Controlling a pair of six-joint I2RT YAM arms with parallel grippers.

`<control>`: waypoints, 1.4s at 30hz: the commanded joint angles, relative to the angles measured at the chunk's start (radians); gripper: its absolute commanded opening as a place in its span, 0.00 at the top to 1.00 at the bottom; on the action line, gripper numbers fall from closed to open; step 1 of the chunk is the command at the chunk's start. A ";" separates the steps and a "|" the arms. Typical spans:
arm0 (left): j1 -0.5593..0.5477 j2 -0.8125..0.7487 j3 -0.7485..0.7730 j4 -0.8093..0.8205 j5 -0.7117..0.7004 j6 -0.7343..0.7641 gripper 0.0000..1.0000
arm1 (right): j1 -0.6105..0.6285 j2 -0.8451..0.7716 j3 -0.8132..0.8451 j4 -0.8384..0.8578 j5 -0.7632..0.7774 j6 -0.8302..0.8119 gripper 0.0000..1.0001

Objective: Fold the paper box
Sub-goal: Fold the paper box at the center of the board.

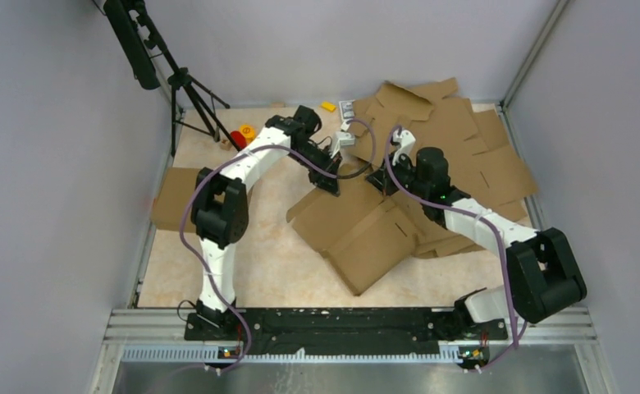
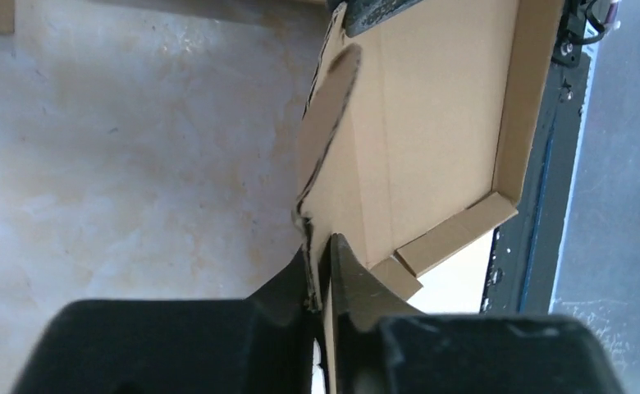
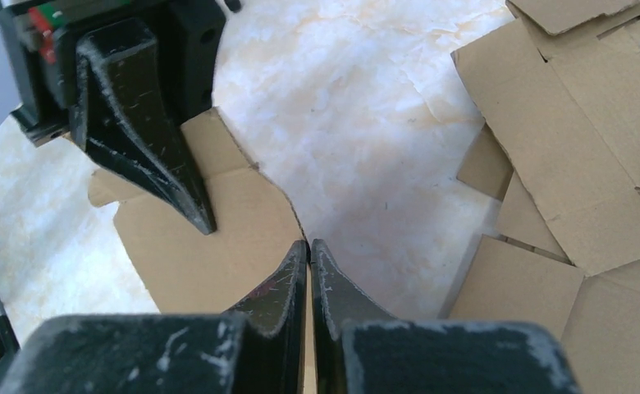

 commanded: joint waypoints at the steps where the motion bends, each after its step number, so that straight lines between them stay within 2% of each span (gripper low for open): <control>1: -0.013 -0.204 -0.148 0.224 -0.094 -0.114 0.95 | 0.010 -0.064 0.028 0.022 0.017 0.019 0.89; 3: -0.012 -0.279 -0.223 0.309 -0.133 -0.158 0.98 | 0.010 -0.090 0.034 -0.004 0.046 0.033 0.69; 5: -0.013 -0.358 -0.307 0.408 -0.194 -0.219 0.98 | 0.010 -0.125 0.040 -0.041 0.099 0.060 0.53; 11: -0.028 -0.660 -0.618 0.777 -0.383 -0.423 0.97 | 0.008 -0.245 0.080 -0.273 0.246 0.118 0.32; 14: -0.058 -0.791 -0.782 0.925 -0.448 -0.482 0.96 | 0.008 -0.303 0.096 -0.393 0.300 0.118 0.29; 19: -0.116 -0.930 -0.964 1.035 -0.555 -0.541 0.94 | 0.008 -0.354 0.128 -0.516 0.317 0.085 0.22; 25: -0.194 -1.076 -1.196 1.270 -0.717 -0.610 0.94 | 0.009 -0.352 0.166 -0.592 0.235 0.035 0.17; 31: -0.207 -1.151 -1.261 1.343 -0.738 -0.639 0.94 | 0.042 -0.326 0.196 -0.627 0.179 0.021 0.13; 35: -0.223 -1.209 -1.339 1.462 -0.792 -0.663 0.94 | 0.066 -0.263 0.288 -0.672 0.183 0.051 0.18; 39: -0.225 -1.208 -1.351 1.524 -0.872 -0.723 0.94 | 0.084 -0.258 0.345 -0.699 0.259 0.033 0.13; 42: -0.234 -1.207 -1.406 1.673 -0.941 -0.748 0.95 | 0.084 -0.256 0.385 -0.742 0.321 0.008 0.09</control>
